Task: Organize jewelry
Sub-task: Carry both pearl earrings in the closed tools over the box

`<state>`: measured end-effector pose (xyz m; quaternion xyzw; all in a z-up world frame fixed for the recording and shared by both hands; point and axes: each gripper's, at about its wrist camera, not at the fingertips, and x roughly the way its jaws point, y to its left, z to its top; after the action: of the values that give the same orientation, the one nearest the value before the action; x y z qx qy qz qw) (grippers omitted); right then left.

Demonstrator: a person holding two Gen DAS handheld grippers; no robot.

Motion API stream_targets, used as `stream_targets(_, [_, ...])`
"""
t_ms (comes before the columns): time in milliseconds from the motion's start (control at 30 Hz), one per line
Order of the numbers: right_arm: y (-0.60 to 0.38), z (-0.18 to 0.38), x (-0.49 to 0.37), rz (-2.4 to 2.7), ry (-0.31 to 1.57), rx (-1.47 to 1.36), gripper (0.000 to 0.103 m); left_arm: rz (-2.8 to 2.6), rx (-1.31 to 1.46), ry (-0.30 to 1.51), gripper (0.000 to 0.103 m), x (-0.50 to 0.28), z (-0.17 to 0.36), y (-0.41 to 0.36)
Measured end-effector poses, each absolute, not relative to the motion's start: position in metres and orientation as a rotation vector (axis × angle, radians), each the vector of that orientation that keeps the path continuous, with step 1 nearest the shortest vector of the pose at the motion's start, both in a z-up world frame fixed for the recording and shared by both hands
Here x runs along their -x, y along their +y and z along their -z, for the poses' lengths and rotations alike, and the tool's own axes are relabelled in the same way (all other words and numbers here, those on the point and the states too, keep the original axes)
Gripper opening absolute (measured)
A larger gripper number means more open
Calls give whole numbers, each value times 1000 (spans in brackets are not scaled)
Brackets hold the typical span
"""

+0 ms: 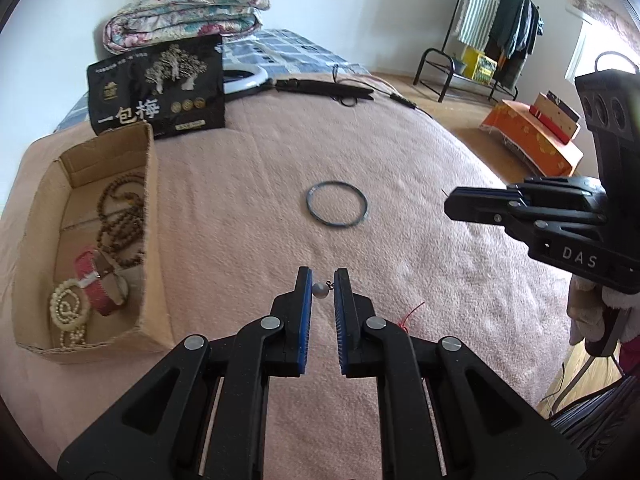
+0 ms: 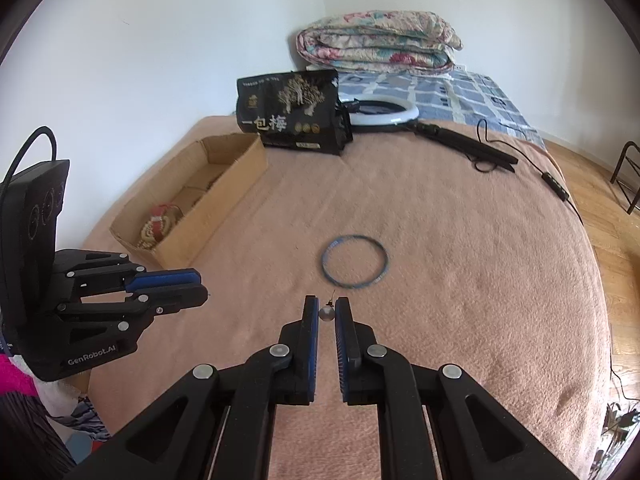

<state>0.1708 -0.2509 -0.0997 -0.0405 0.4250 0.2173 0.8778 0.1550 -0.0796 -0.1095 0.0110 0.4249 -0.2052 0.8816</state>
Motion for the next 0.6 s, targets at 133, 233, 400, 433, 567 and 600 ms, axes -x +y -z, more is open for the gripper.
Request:
stream_targets(133, [-236, 86, -166, -475, 863, 73, 6, 397, 9, 858, 9, -157, 96, -58])
stream_targets(233, [-221, 77, -164, -492, 843, 68, 6, 366, 39, 839, 9, -161, 86, -38])
stream_targets(400, [-193, 62, -165, -531, 808, 69, 6, 312, 76, 806, 9, -168, 70, -4])
stream_targets(433, [-187, 60, -165, -540, 801, 68, 6, 297, 85, 799, 9, -170, 67, 4])
stream_targets(567, [-166, 51, -167, -572, 783, 65, 6, 246, 123, 781, 9, -179, 57, 35])
stream_targets(600, [-160, 50, -168, -579, 781, 65, 6, 233, 132, 778, 9, -182, 55, 43])
